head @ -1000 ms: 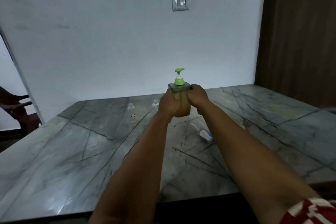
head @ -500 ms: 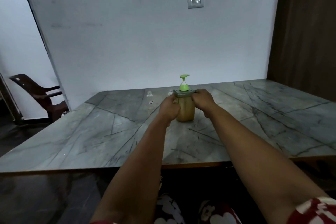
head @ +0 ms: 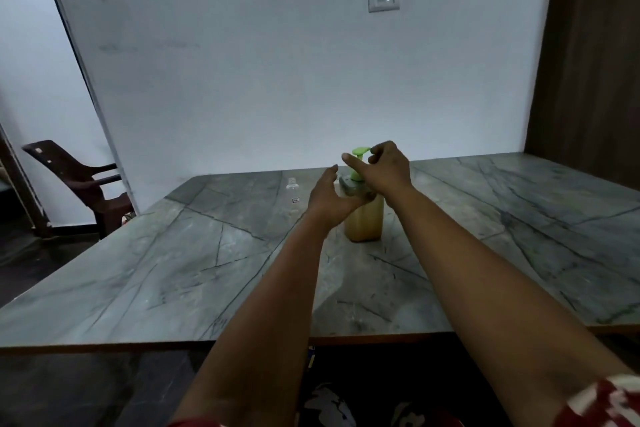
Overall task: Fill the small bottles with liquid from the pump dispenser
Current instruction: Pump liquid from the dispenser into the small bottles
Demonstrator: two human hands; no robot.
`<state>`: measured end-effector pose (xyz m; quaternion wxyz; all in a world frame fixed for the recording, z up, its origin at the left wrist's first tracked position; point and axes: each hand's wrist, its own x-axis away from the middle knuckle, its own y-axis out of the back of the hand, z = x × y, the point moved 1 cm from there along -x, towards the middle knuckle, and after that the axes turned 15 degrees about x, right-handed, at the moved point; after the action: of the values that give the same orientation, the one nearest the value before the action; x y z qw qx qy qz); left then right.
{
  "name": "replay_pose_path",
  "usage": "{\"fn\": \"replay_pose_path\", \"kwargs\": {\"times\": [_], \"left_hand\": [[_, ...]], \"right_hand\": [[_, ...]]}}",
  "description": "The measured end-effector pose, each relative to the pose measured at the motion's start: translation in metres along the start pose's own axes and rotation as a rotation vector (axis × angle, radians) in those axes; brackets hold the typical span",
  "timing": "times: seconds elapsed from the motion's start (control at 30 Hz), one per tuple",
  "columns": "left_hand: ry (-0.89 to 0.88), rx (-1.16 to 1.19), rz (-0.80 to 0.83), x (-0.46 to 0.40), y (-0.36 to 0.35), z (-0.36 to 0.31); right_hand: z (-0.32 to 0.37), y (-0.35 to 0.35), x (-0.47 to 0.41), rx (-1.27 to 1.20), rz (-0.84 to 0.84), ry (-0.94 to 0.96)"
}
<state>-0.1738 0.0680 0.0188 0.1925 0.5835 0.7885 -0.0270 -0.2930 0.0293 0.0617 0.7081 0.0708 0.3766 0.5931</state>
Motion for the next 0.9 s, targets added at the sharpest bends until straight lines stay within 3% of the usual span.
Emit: {"fn": "replay_pose_path", "kwargs": {"times": [0.13, 0.27, 0.43, 0.63, 0.8, 0.9], "left_hand": [[-0.041, -0.046, 0.038, -0.011, -0.006, 0.011], [-0.067, 0.0, 0.066, -0.023, -0.002, 0.017], [-0.109, -0.002, 0.118, -0.036, 0.003, 0.02], [-0.085, -0.033, 0.207, -0.05, 0.01, 0.019], [-0.062, 0.029, 0.26, -0.052, 0.012, 0.021], [-0.065, 0.066, 0.263, -0.05, 0.013, 0.022]], "right_hand": [[0.0, -0.004, -0.015, -0.014, -0.022, -0.02], [-0.002, -0.009, -0.024, -0.053, 0.058, 0.045], [-0.005, -0.013, -0.037, -0.331, 0.243, 0.057], [0.0, -0.015, -0.048, -0.471, 0.495, 0.077], [0.004, -0.024, -0.061, -0.174, 0.401, 0.118], [-0.001, -0.026, -0.067, -0.35, 0.535, 0.07]]}}
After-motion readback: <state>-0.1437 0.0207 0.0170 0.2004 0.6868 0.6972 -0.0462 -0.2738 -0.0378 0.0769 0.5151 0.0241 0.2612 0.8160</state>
